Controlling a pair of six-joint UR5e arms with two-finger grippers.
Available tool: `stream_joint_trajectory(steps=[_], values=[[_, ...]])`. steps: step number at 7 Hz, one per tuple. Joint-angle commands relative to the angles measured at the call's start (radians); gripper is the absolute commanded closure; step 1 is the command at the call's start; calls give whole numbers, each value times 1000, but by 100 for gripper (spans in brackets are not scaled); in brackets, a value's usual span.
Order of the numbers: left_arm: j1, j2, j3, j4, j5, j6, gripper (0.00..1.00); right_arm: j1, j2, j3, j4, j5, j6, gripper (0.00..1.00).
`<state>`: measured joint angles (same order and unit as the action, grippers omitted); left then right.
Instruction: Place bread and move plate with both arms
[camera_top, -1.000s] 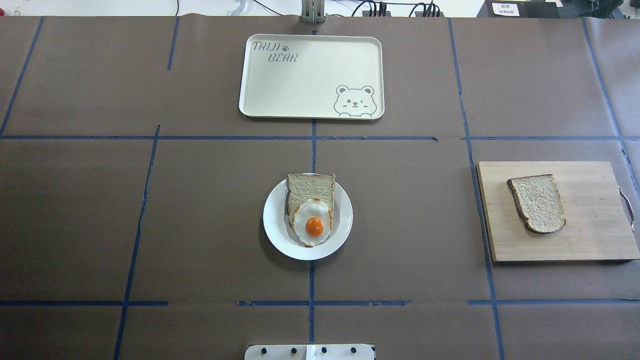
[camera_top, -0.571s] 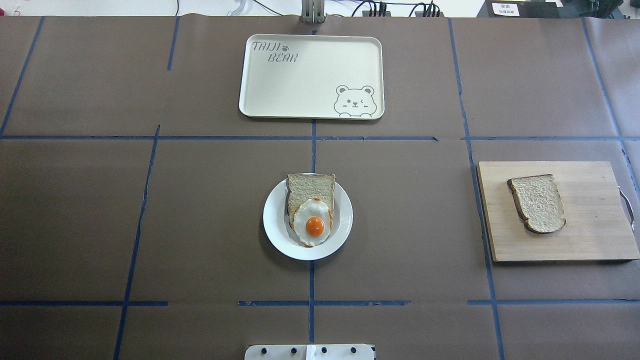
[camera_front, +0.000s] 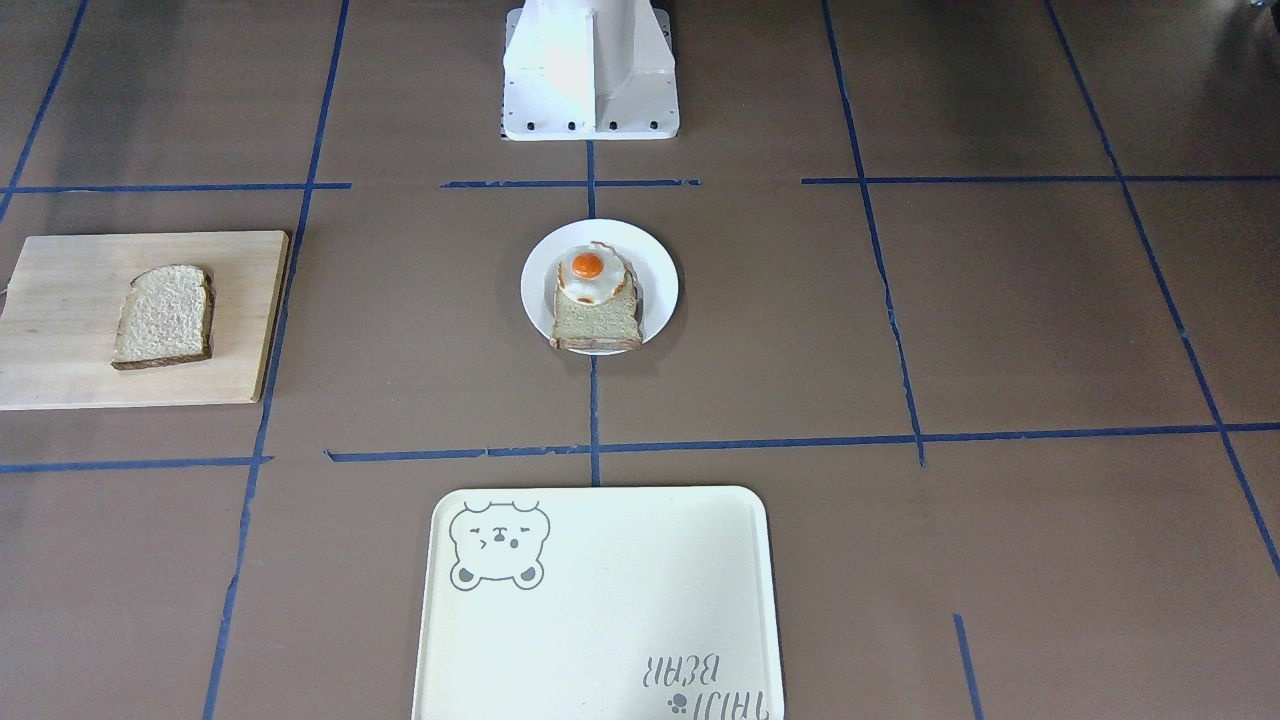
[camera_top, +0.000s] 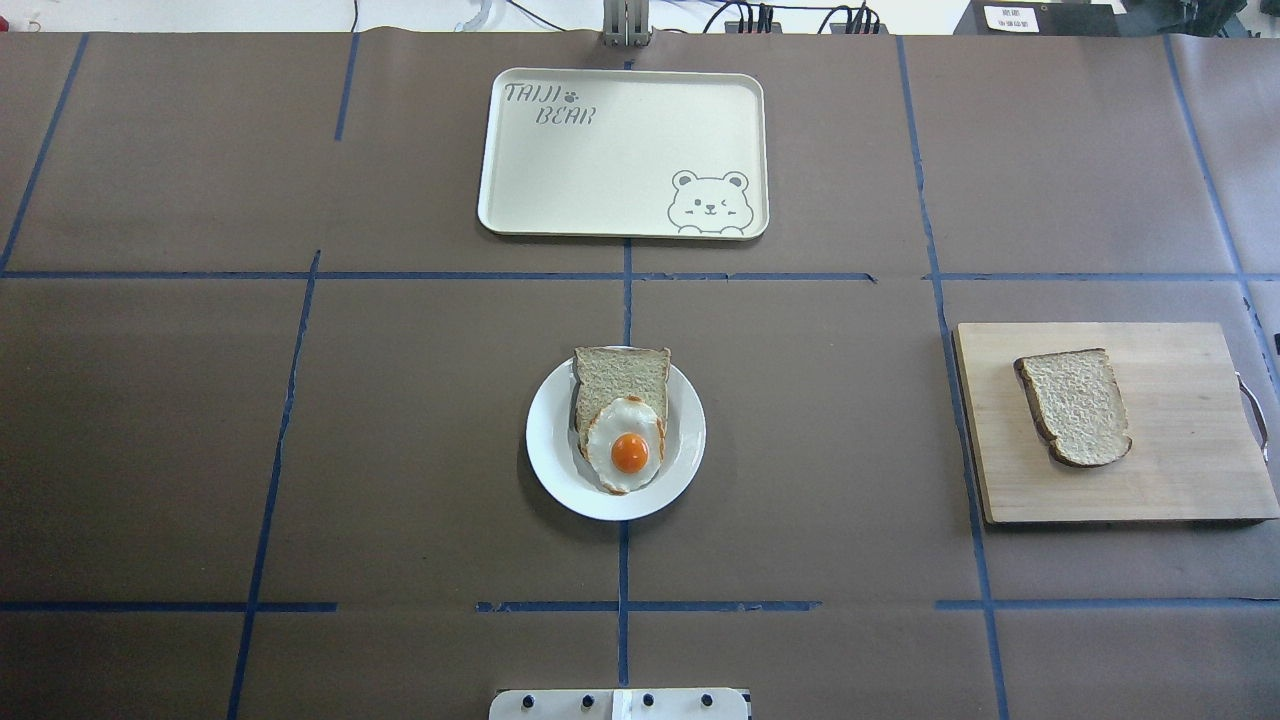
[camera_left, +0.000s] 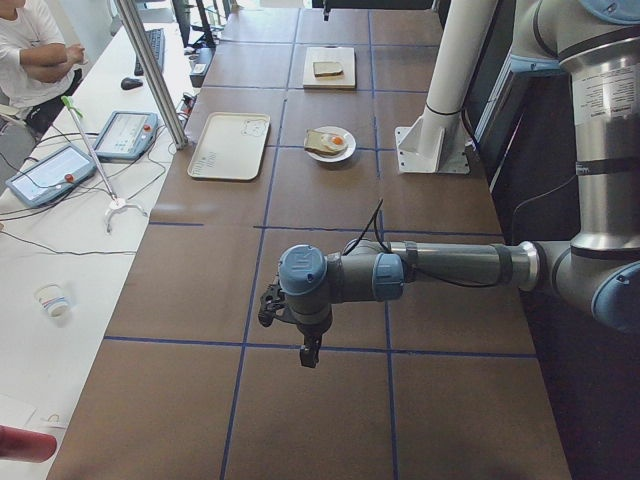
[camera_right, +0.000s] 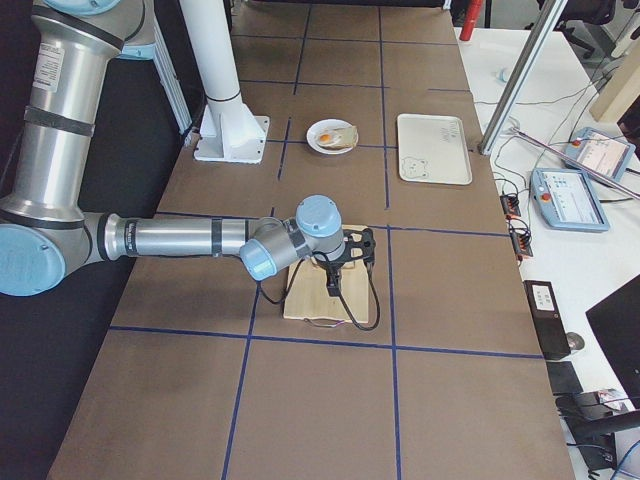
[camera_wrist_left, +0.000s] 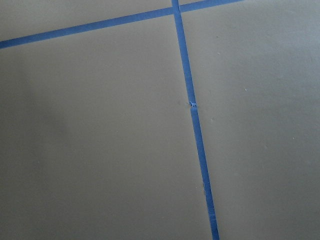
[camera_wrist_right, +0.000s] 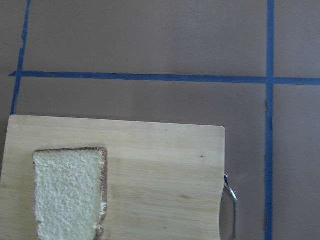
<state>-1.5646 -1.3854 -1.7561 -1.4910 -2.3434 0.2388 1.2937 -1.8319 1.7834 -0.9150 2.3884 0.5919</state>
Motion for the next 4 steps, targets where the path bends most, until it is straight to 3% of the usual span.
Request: stream_joint_trajectory(steps=[1, 4], values=[[0, 0, 1, 0, 1, 1, 0, -176, 34, -158, 395, -95, 342, 0], [0, 0, 3, 0, 4, -1, 0, -315, 107, -176, 397, -210, 394, 4]])
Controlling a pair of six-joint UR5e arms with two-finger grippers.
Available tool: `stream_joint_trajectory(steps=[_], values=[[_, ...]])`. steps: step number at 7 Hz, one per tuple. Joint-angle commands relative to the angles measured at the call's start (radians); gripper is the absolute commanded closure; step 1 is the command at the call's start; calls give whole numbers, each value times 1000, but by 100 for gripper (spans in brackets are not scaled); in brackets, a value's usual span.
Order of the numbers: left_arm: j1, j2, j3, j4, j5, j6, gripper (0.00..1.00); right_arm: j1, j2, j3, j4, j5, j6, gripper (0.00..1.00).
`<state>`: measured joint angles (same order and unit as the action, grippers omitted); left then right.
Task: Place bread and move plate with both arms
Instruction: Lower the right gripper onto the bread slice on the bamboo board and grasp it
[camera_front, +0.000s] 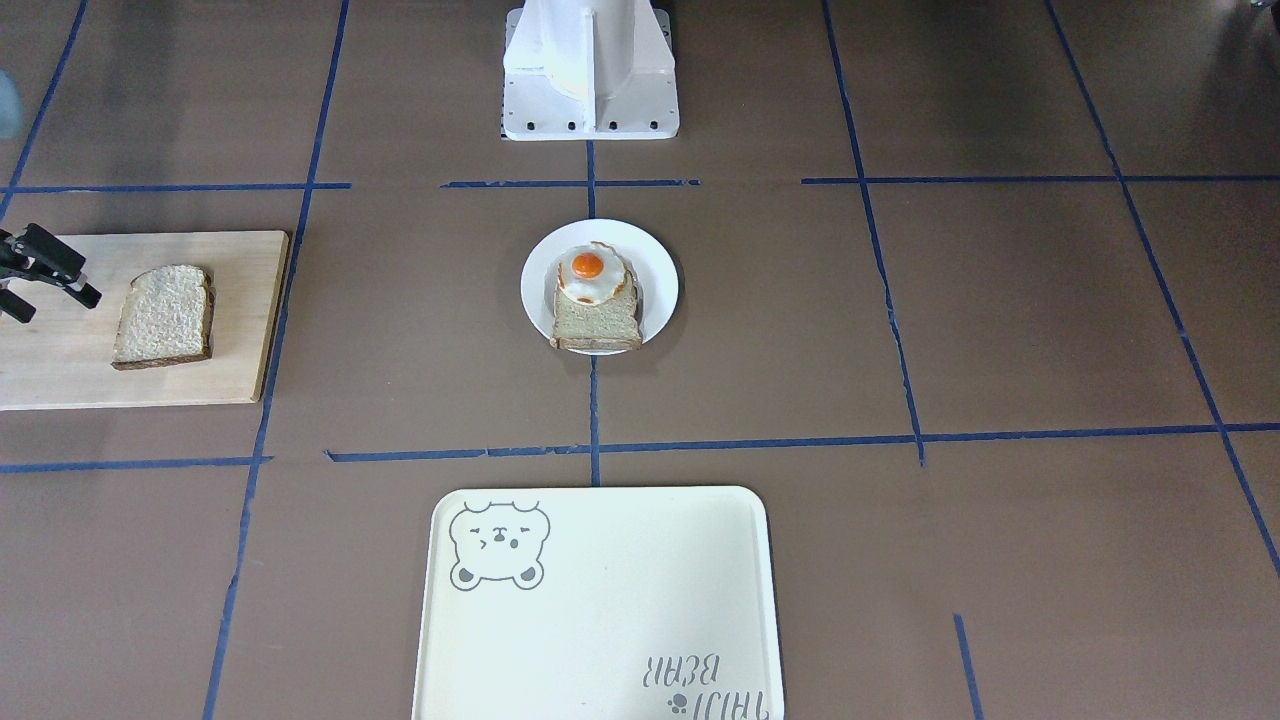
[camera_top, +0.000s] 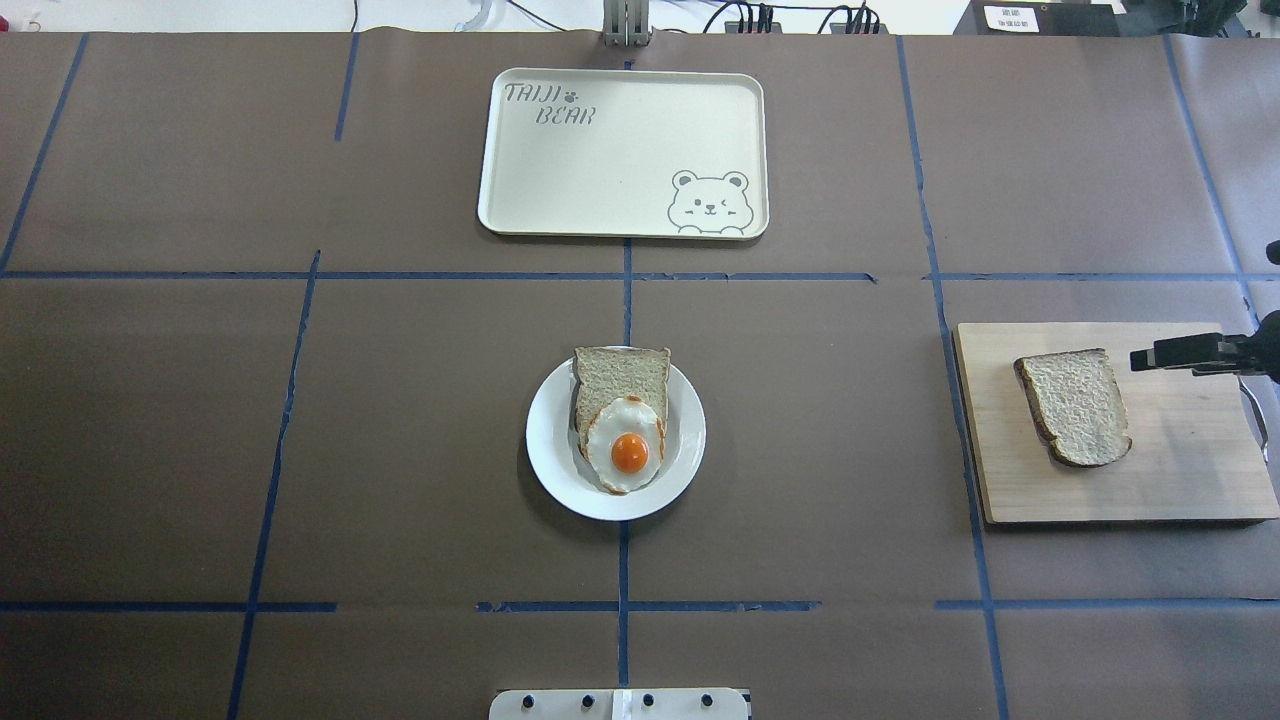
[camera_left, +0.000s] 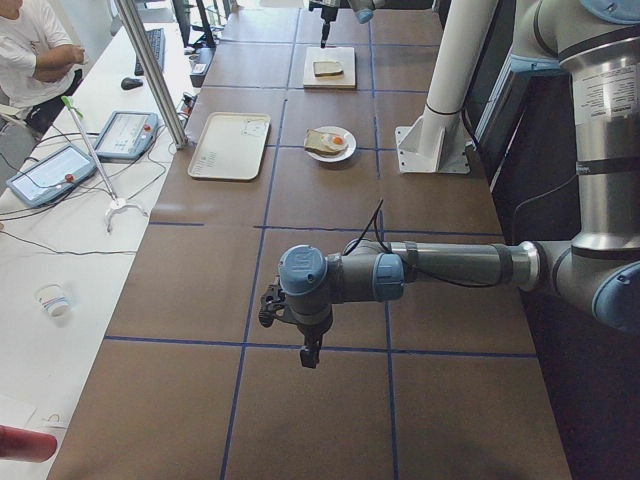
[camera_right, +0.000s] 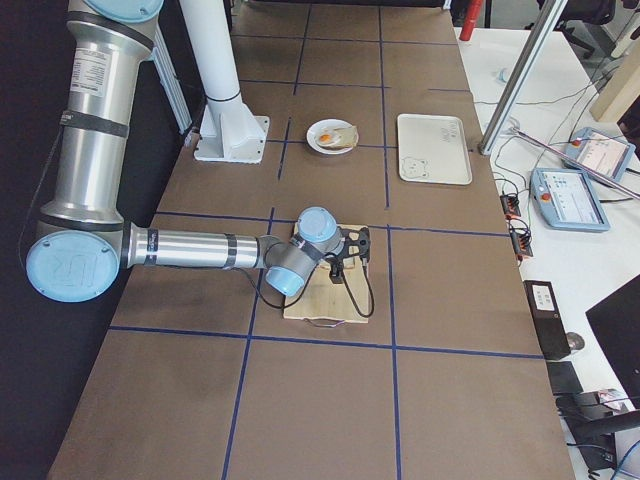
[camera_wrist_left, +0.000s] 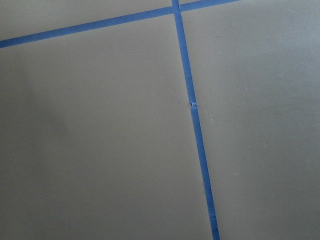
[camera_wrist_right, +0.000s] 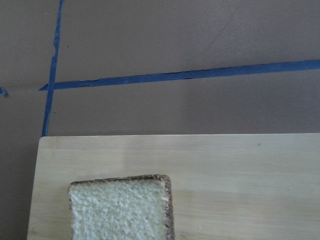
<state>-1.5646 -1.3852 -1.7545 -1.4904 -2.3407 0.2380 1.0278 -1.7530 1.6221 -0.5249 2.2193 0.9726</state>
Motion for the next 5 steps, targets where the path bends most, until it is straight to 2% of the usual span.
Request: stream_joint_trajectory(steps=[1, 4, 5], values=[[0, 0, 1, 1, 3, 0, 0, -61, 47, -40, 11, -43, 14, 6], [2, 0, 9, -1, 1, 1, 0, -77, 49, -67, 16, -44, 12, 10], [2, 0, 9, -1, 1, 1, 0, -78, 49, -67, 13, -44, 12, 17]])
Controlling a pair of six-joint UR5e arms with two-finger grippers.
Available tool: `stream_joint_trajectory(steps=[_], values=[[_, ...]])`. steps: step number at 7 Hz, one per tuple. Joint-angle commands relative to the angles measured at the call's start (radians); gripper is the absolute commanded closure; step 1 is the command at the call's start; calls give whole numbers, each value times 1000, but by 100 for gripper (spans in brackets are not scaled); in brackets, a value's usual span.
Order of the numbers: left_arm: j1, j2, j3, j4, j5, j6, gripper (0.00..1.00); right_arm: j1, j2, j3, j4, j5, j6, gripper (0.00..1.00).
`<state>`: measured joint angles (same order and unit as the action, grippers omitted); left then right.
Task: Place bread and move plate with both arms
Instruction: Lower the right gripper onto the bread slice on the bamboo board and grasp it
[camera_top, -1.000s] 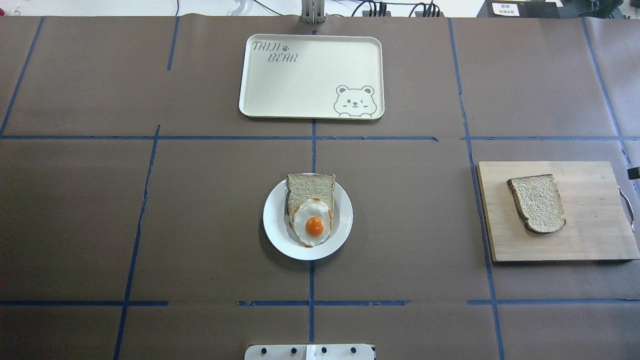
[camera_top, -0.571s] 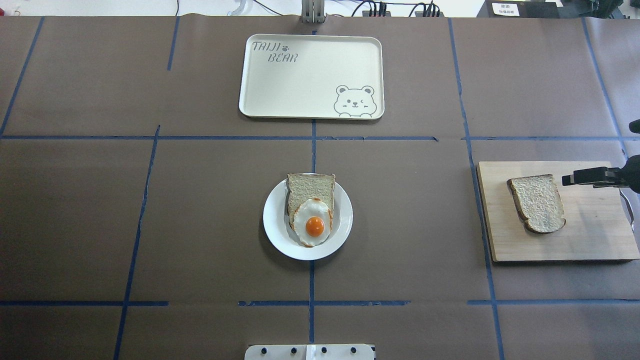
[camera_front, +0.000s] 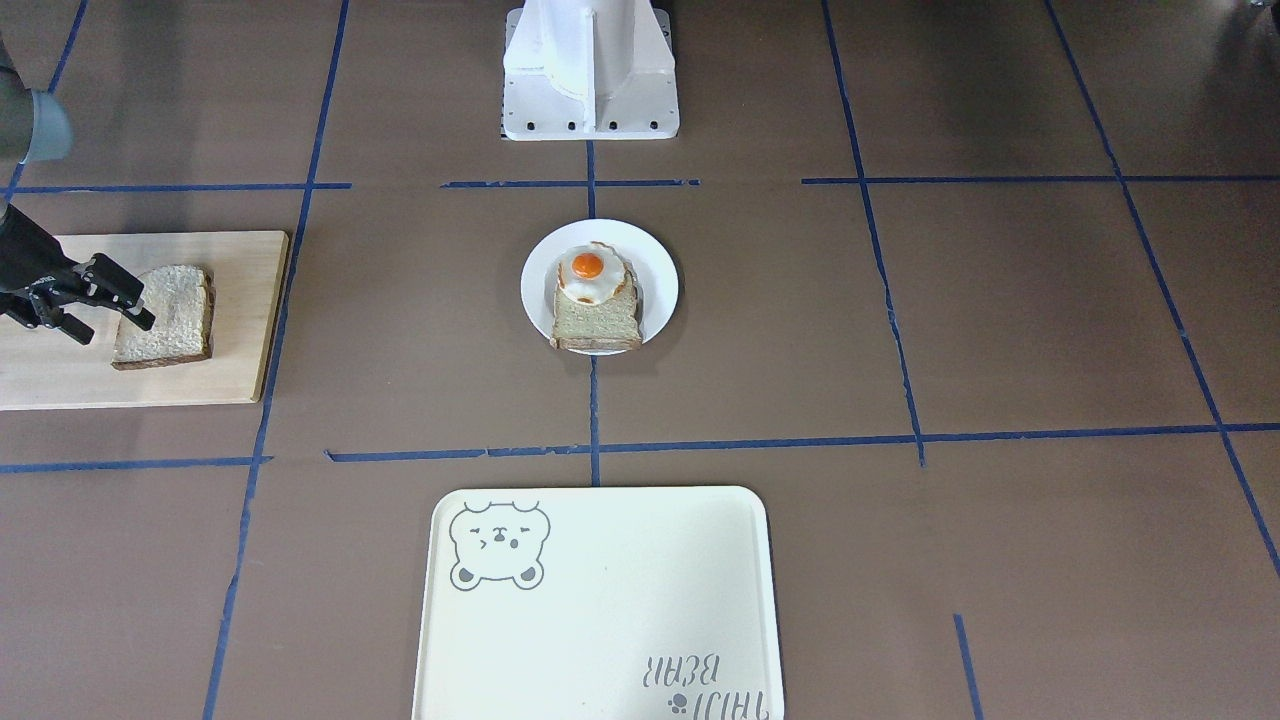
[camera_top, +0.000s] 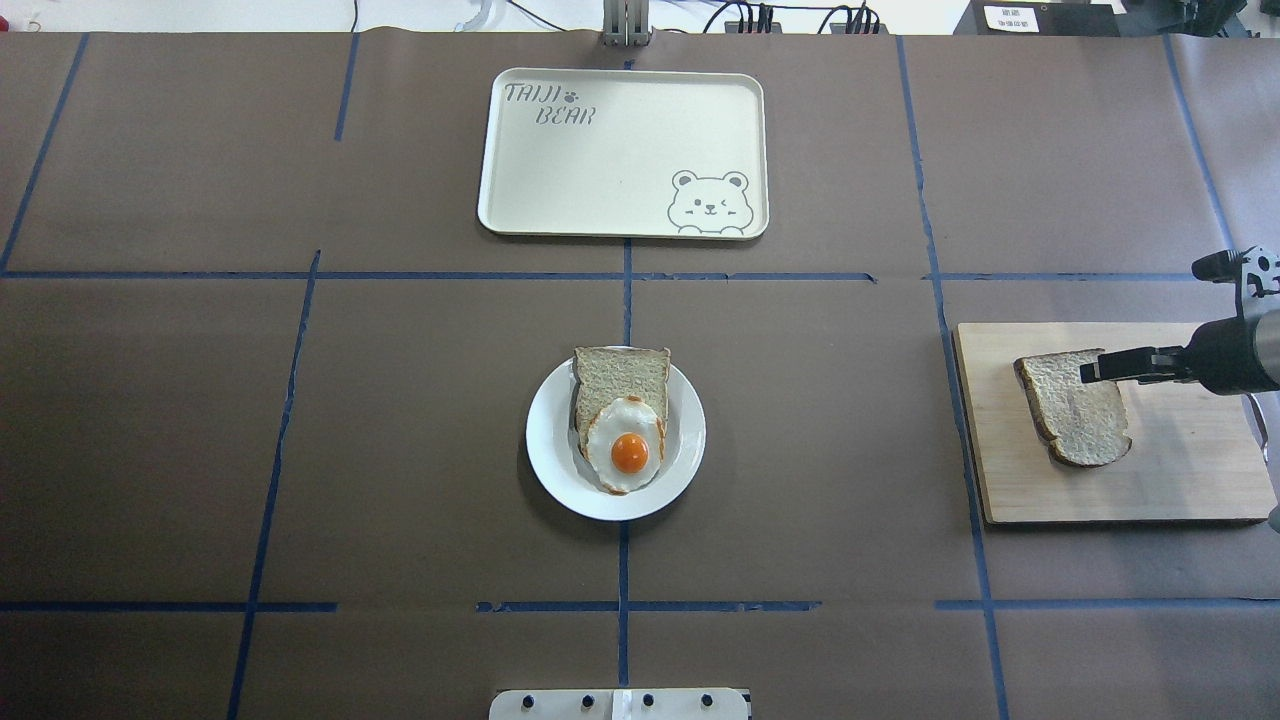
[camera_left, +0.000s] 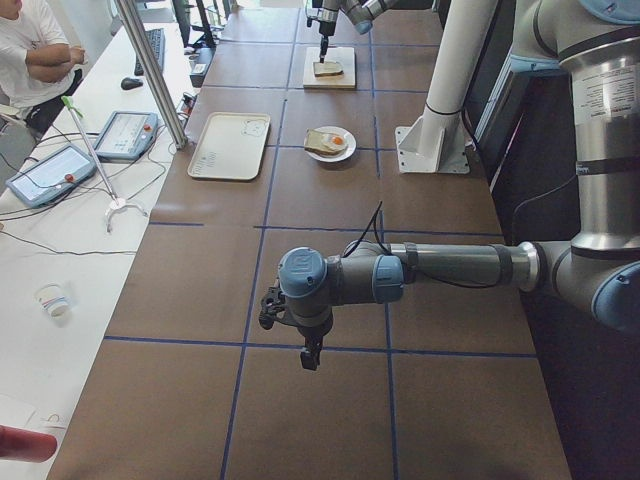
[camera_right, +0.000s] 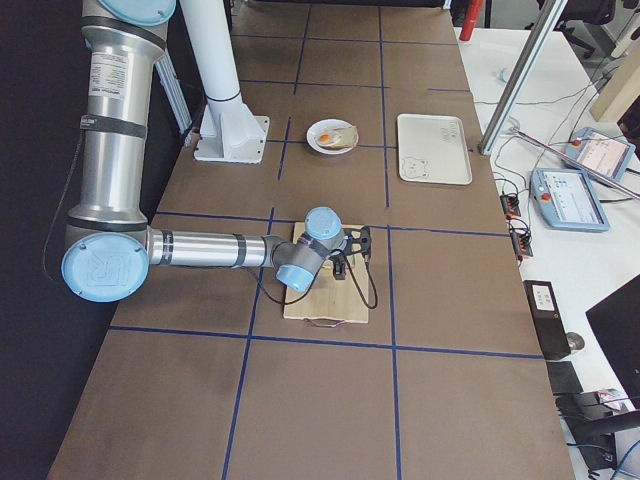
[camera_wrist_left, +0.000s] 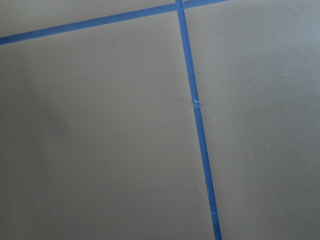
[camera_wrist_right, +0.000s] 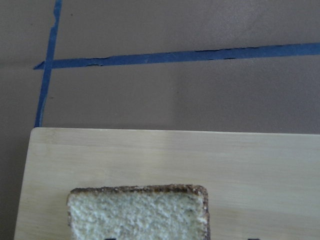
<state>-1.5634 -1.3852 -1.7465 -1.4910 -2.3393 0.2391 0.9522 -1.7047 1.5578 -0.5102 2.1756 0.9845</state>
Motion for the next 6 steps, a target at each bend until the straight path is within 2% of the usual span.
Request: stream_joint_trajectory(steps=[1, 3, 6], values=[[0, 0, 1, 0, 0, 0, 0, -3, 0, -5, -5, 0, 0, 24], [0, 0, 2, 0, 0, 0, 0, -4, 0, -7, -7, 0, 0, 39], [0, 0, 2, 0, 0, 0, 0, -4, 0, -5, -5, 0, 2, 47]])
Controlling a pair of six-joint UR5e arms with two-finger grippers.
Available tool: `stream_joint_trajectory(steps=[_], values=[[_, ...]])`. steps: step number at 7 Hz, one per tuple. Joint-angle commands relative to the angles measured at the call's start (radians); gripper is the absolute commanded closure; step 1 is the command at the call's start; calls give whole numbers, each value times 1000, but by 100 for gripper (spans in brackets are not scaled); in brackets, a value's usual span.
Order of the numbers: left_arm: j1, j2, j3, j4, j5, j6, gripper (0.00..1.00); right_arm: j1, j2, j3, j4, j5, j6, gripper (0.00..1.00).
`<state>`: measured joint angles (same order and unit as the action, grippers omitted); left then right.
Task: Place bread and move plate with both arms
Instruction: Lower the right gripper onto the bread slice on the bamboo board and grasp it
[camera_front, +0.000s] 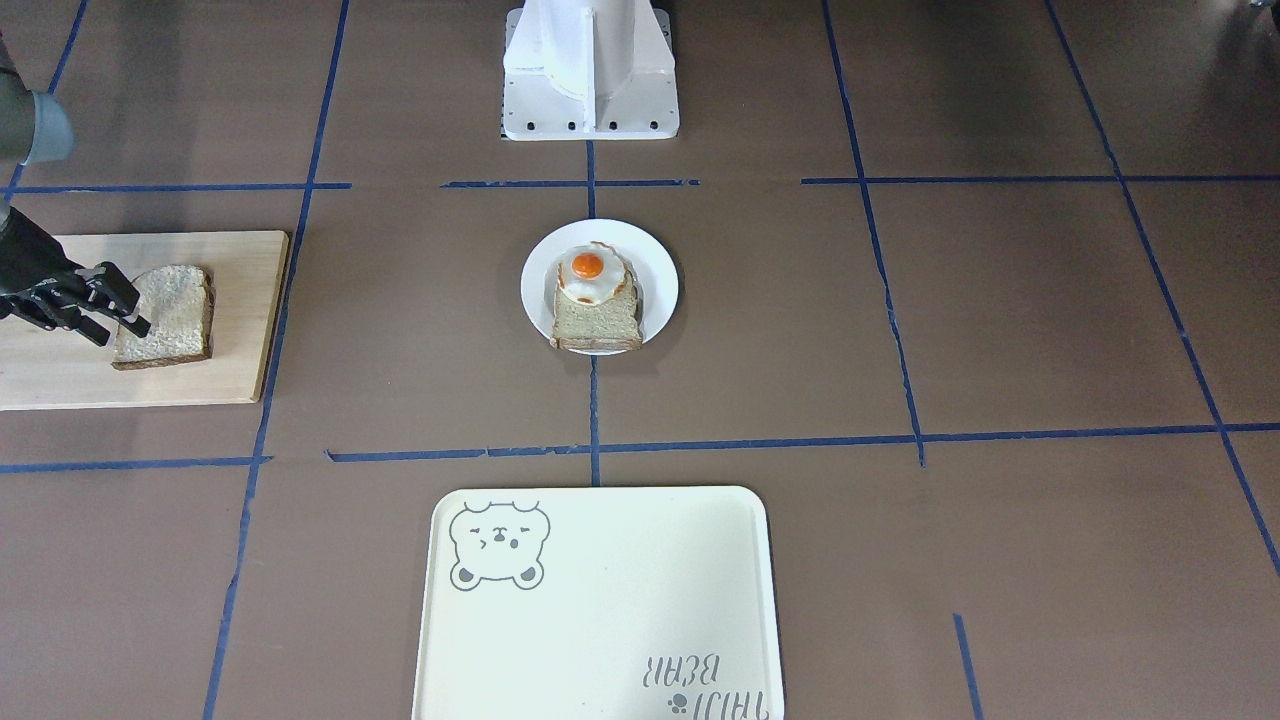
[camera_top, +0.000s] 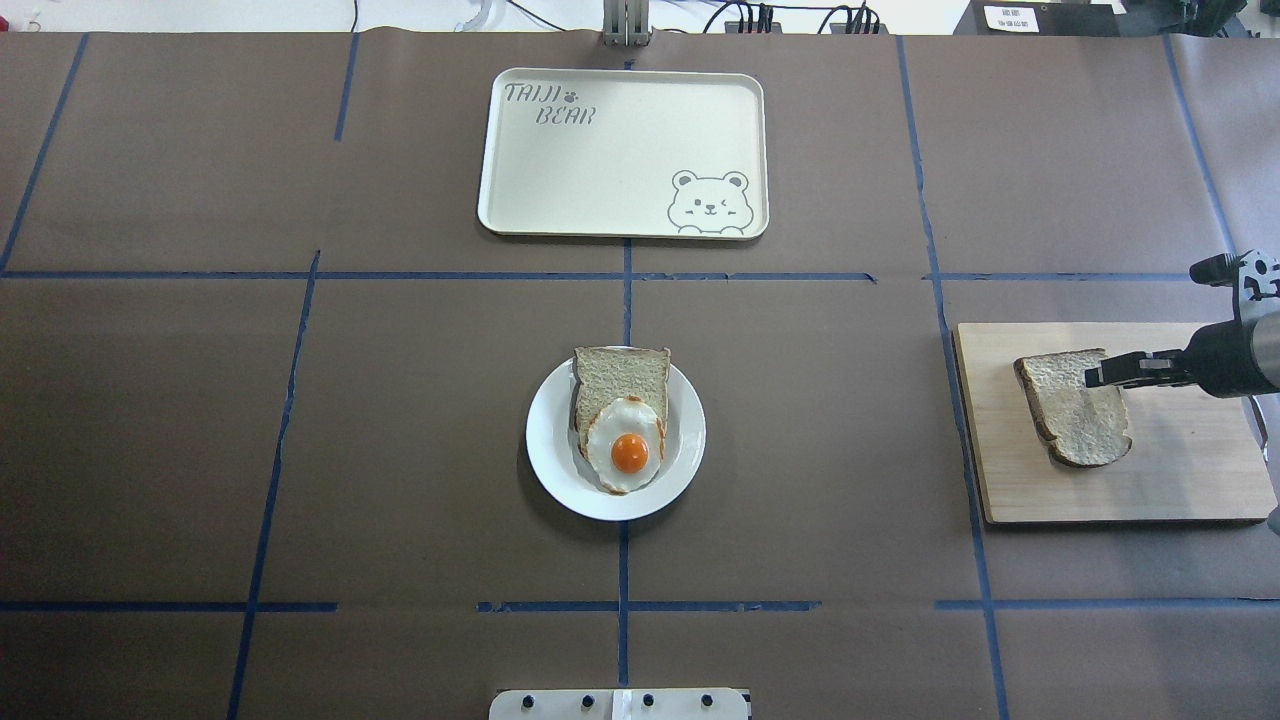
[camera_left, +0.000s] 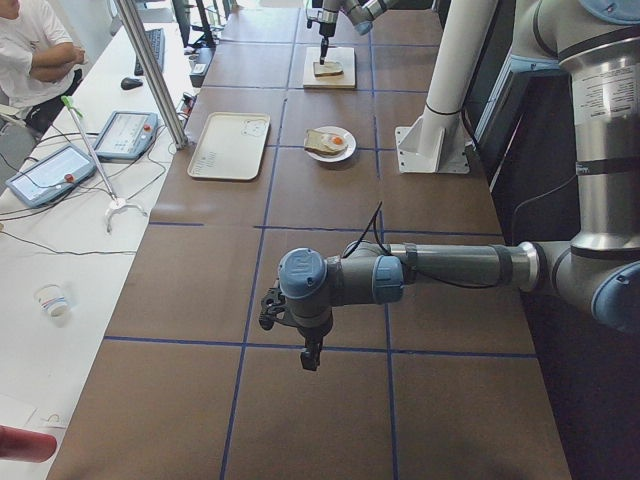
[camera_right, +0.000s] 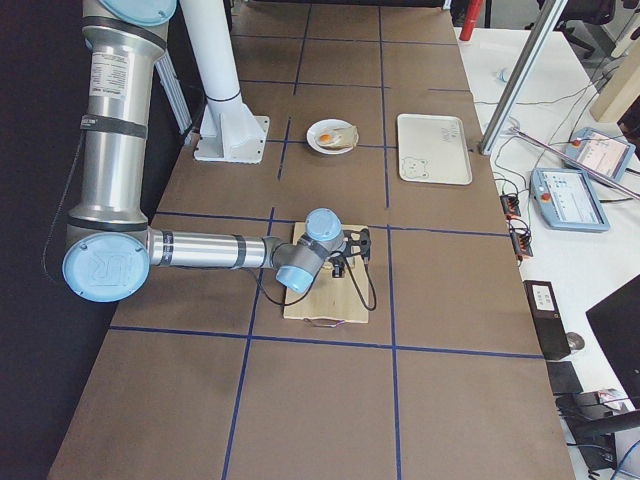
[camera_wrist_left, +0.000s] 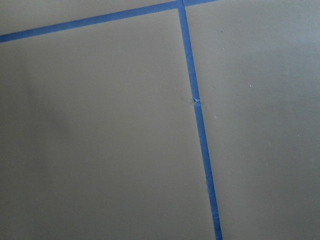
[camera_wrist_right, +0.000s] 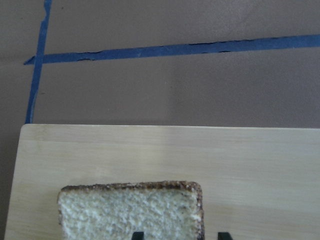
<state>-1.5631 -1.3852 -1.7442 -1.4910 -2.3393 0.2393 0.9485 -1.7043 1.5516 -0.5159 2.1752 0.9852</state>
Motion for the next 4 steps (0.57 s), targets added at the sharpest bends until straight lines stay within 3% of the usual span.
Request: stream_joint_trajectory(steps=[1, 4], values=[[0, 0, 0, 0, 0, 0, 0, -1, 0, 2, 1, 2, 1, 49], [0, 0, 0, 0, 0, 0, 0, -4, 0, 2, 2, 2, 1, 51]])
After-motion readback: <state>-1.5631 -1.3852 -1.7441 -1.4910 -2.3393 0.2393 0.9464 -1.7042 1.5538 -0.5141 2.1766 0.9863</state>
